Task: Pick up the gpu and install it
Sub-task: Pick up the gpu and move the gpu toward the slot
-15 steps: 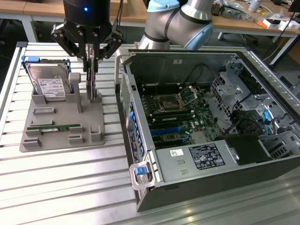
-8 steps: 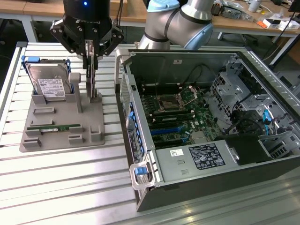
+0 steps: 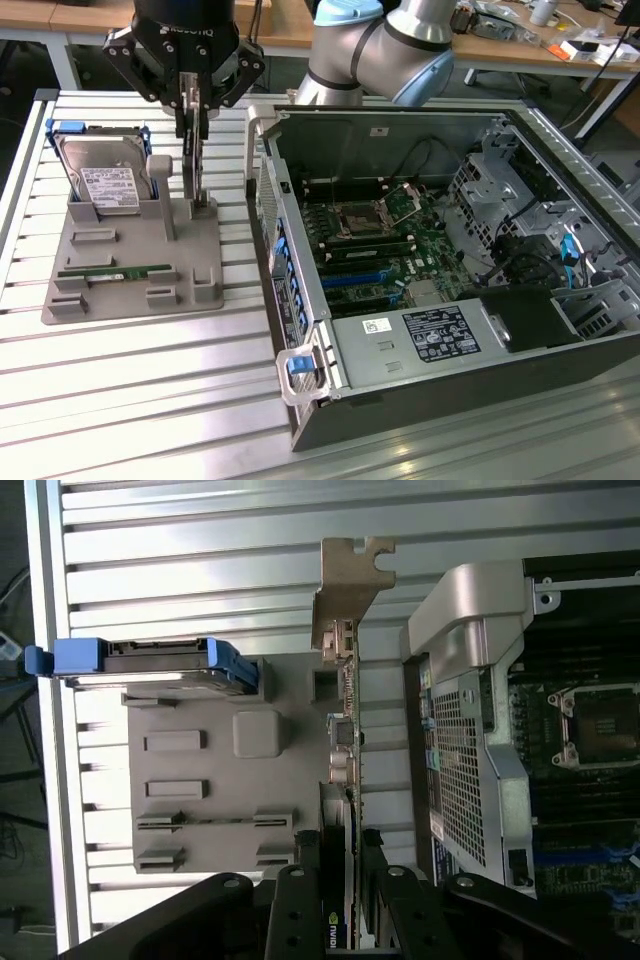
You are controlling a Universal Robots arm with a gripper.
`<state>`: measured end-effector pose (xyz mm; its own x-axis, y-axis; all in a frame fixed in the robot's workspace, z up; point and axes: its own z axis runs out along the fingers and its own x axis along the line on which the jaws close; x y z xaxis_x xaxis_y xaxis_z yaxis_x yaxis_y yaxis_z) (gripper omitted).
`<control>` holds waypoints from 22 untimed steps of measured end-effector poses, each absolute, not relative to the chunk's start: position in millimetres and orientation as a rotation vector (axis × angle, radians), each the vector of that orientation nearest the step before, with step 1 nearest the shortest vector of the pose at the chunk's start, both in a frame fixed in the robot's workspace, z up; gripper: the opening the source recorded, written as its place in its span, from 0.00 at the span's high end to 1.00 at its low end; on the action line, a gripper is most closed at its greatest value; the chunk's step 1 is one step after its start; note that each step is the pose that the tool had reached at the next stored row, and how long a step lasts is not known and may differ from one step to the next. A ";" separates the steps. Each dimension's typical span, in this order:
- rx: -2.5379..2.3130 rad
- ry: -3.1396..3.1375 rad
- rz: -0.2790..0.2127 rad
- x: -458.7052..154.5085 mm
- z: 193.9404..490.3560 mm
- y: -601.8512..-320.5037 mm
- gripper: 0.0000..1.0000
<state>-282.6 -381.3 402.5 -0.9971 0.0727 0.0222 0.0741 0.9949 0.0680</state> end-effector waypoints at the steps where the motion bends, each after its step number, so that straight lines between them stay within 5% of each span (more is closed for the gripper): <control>1: -0.115 -3.118 -0.107 -282.6 403.3 -381.3 0.74; 22: -0.115 -3.118 -0.107 -282.6 419.0 -381.3 0.74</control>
<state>-282.6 -381.3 419.0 -0.9971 0.0727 0.0221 0.0741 0.9949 0.0680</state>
